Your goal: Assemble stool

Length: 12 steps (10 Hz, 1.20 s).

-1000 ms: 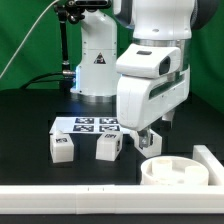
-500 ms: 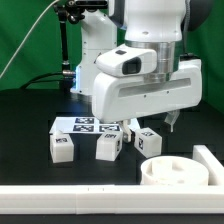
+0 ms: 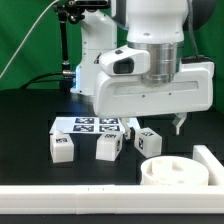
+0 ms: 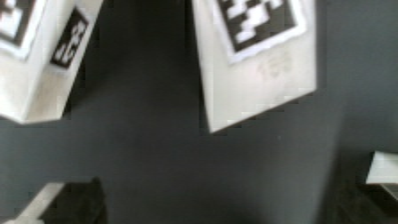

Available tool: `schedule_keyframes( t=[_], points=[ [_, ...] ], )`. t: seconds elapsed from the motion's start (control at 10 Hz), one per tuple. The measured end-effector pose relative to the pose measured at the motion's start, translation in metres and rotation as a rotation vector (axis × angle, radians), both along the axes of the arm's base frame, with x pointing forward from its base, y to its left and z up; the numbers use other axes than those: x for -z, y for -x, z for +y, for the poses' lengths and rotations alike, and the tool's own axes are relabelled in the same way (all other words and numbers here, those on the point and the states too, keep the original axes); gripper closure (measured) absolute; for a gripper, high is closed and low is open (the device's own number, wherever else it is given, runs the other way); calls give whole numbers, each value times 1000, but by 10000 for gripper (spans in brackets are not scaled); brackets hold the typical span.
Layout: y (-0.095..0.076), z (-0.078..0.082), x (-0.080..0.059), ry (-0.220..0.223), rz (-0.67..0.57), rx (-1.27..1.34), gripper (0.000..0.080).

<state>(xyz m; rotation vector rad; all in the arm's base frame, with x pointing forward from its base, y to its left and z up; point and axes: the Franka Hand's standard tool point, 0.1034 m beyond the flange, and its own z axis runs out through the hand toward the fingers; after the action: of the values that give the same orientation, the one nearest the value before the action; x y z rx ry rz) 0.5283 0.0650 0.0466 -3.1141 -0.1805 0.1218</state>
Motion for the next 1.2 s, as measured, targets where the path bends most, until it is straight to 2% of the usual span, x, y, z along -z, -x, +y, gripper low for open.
schedule_keyframes(
  t=[0.2,0.6,0.7,1.2],
  points=[
    [3,4,0,17,21,-11,151],
    [9,1,-1,49,295,-15,151],
    [7,2,0,53,331,-15,151],
    [23,-8,-2,91,683,-37,151]
  ],
)
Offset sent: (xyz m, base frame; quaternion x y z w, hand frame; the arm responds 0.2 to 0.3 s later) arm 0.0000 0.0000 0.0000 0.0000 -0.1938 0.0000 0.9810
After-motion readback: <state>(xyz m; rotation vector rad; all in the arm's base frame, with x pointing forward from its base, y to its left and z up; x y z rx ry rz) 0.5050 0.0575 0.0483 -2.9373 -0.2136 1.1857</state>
